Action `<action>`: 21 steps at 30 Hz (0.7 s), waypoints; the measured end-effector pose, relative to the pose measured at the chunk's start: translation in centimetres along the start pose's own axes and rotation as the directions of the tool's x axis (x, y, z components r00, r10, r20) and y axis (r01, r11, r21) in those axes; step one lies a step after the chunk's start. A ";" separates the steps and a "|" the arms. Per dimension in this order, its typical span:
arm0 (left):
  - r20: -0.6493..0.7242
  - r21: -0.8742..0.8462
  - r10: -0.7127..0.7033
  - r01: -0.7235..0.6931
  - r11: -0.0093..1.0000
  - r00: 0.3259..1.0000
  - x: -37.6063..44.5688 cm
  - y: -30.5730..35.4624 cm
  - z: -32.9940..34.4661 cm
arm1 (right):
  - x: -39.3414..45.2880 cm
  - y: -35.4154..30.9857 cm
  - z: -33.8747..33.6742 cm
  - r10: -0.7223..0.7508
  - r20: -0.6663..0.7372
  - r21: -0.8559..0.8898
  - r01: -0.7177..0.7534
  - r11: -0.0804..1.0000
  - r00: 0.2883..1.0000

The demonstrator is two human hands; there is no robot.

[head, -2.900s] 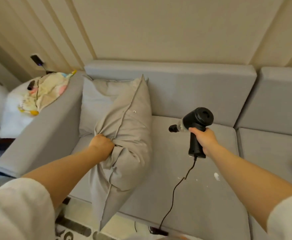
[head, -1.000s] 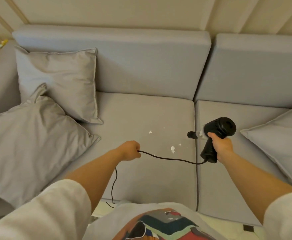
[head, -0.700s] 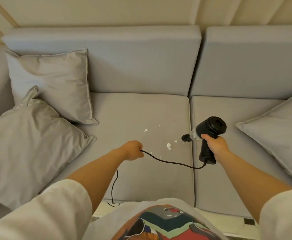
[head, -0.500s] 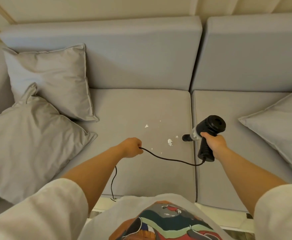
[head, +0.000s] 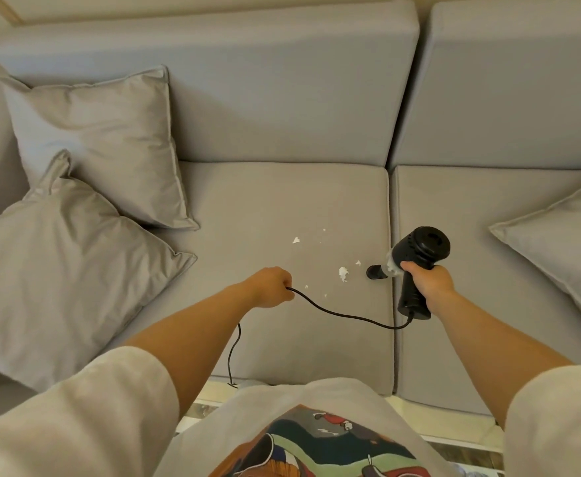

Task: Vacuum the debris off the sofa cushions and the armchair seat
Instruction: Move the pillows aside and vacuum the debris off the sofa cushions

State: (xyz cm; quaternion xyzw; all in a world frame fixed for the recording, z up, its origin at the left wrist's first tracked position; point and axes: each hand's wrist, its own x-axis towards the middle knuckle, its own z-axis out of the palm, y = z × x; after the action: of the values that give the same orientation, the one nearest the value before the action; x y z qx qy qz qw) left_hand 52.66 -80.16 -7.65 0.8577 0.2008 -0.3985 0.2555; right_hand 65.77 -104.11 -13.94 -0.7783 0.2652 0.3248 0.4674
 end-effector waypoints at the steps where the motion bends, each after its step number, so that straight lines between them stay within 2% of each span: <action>1: 0.002 -0.004 0.000 0.000 1.000 1.000 0.0 0.1 -0.1 | 0.1 0.0 0.1 -0.006 -0.006 -0.003 0.006 1.000 1.000; 10: -0.007 -0.048 -0.019 0.019 0.999 1.000 0.5 -0.7 -0.4 | 0.8 -1.6 0.9 -0.027 0.021 0.028 0.026 0.999 0.999; 21: 0.007 -0.065 -0.049 0.049 0.997 0.999 0.1 -1.4 -0.1 | 1.2 -1.8 2.5 -0.013 0.075 -0.052 0.017 0.998 0.997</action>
State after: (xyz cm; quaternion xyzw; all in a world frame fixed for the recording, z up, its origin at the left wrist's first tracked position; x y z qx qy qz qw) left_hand 52.02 -79.01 -8.12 0.8427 0.2341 -0.4000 0.2740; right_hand 67.19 -101.19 -14.68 -0.7796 0.2331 0.3572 0.4586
